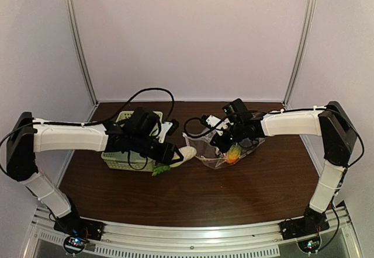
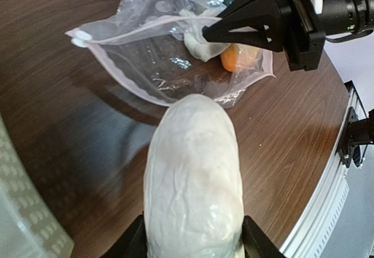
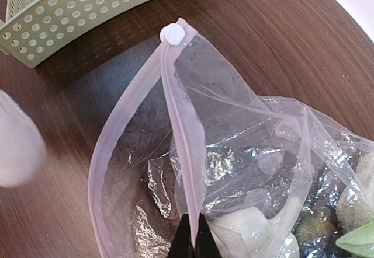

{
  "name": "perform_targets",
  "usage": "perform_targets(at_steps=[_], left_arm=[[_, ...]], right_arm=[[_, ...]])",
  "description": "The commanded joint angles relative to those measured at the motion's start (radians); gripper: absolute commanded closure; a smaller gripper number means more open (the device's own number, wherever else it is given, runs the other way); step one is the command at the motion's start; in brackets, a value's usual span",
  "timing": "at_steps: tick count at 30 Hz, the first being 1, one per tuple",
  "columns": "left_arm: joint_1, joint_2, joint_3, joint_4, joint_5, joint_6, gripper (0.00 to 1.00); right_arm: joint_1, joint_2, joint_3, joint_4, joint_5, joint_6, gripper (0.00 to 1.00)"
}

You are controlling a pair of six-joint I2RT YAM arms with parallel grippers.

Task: Open the zip-top bag and remove the fake food
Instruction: Place the fake vegetable in the bin.

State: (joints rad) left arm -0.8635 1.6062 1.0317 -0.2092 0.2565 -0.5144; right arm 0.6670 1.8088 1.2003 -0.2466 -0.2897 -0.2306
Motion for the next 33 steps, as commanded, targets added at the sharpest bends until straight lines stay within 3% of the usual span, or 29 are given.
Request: perform_targets(at_steps=[1, 5, 8, 13, 18, 33], left_arm=[[0.003, -0.202, -0.064, -0.103, -0.201, 0.003, 0.72], [0.017, -0.339, -0.093, -0.174, -0.422, 0.004, 0.72], [0.056, -0.353, -0.094, -0.245, -0.49, 0.006, 0.72], [0.171, -0.278, -0.12, -0.248, -0.396, 0.013, 0.75], [0.203, -0.2, -0.121, -0.187, -0.382, 0.029, 0.75], [0.315, 0.156, 0.099, -0.098, -0.31, 0.128, 0.75]], right_arm=[[-0.003, 0.002, 0.017, -0.018, 0.024, -0.007, 1.0], [-0.004, 0.012, 0.026, -0.026, 0.014, -0.002, 1.0], [-0.004, 0.015, 0.026, -0.03, 0.001, 0.003, 1.0], [-0.003, 0.006, 0.035, -0.039, 0.002, 0.004, 1.0], [-0.004, -0.002, 0.027, -0.036, 0.008, 0.001, 1.0], [-0.003, 0.018, 0.035, -0.045, -0.01, 0.0, 1.0]])
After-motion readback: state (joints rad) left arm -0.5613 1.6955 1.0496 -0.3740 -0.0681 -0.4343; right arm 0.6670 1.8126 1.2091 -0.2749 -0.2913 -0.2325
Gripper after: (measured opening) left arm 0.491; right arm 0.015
